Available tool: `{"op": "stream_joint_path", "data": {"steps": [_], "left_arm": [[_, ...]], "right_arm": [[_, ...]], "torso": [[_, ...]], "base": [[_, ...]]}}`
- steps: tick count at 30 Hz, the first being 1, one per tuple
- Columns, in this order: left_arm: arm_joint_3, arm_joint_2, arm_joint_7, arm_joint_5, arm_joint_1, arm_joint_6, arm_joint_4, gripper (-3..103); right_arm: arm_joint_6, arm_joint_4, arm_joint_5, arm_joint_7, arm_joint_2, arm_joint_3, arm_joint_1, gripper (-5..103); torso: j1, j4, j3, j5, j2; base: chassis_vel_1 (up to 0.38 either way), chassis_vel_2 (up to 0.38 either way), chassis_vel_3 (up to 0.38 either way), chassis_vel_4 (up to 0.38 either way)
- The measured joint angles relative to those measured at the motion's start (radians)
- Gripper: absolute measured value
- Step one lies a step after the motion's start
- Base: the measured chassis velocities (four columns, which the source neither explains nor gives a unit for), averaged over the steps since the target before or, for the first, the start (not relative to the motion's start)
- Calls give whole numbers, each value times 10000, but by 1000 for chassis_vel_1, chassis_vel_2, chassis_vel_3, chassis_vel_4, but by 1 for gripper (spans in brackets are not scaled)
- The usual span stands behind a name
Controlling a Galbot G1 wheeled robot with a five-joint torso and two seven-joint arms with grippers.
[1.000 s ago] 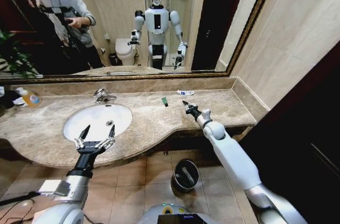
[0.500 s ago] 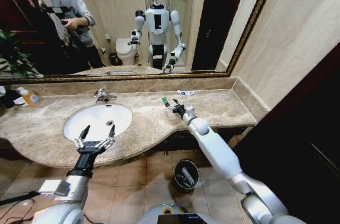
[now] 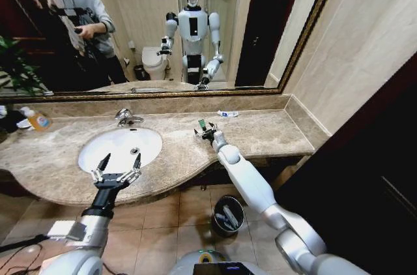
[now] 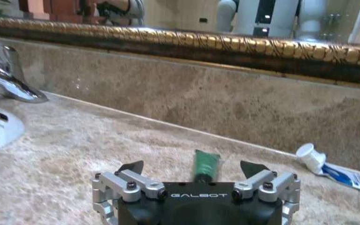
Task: Pick up the trash from the sink and place it in the trash bin.
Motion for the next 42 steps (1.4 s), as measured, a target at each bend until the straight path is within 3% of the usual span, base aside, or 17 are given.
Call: {"op": "stream_joint_path", "data": {"steps": [1, 3, 6, 8, 10, 12, 22, 34, 37, 38, 41, 42], "left_arm": [[0, 0, 0, 0, 0, -1, 0, 100], [0, 0, 0, 0, 0, 0, 0, 100], [0, 0, 0, 0, 0, 0, 0, 100], [0, 0, 0, 0, 0, 0, 0, 100], [0, 0, 0, 0, 0, 0, 0, 100], [0, 0, 0, 0, 0, 0, 0, 100], [0, 0, 0, 0, 0, 0, 0, 100], [0, 0, 0, 0, 0, 0, 0, 100], [-1, -1, -3, 0, 0, 0, 0, 100], [-1, -1, -3, 0, 0, 0, 0, 100], [1, 1, 1, 0, 0, 0, 1, 100], [1, 1, 1, 0, 0, 0, 1, 100]], "right_arm": [[25, -101, -52, -1, 38, 32, 18, 103], [48, -225, -110, -3, 81, 77, 48, 99], [117, -541, -281, -19, 150, 164, 100, 84], [124, -585, -301, -21, 156, 171, 106, 84], [175, -715, -382, -44, 196, 208, 114, 68], [208, -757, -396, -52, 202, 223, 115, 68], [295, -607, -246, -177, 29, 255, 12, 24], [208, 530, 200, -243, -524, 365, -238, 21], [75, 2289, 630, -414, -1530, 912, -1044, 21], [75, 2289, 630, -414, -1530, 912, -1044, 21], [-20, 3998, 1342, -523, -2787, 1702, -2447, 21], [-20, 3998, 1342, -523, -2787, 1702, -2447, 21]], "torso": [[0, 0, 0, 1, 0], [0, 0, 0, 1, 0], [0, 0, 0, 2, 0], [0, 0, 0, 1, 0], [0, 0, 0, 3, 0], [-1, 1, -1, 3, 0], [0, 0, 0, 2, 0], [0, 2, 0, 3, -2], [1, 6, 0, 6, -2], [1, 6, 0, 6, -2], [0, -7, -1, 7, -1], [0, -7, -1, 7, -1]], "base": [[0, 0, 0, 0], [0, 0, 0, 0], [0, 0, 0, 0], [0, 0, 0, 0], [0, 0, 0, 0], [0, 0, 0, 0], [0, 0, 0, 0], [0, 0, 0, 0], [0, 0, 0, 0], [0, 0, 0, 0], [0, 0, 0, 0], [0, 0, 0, 0]]}}
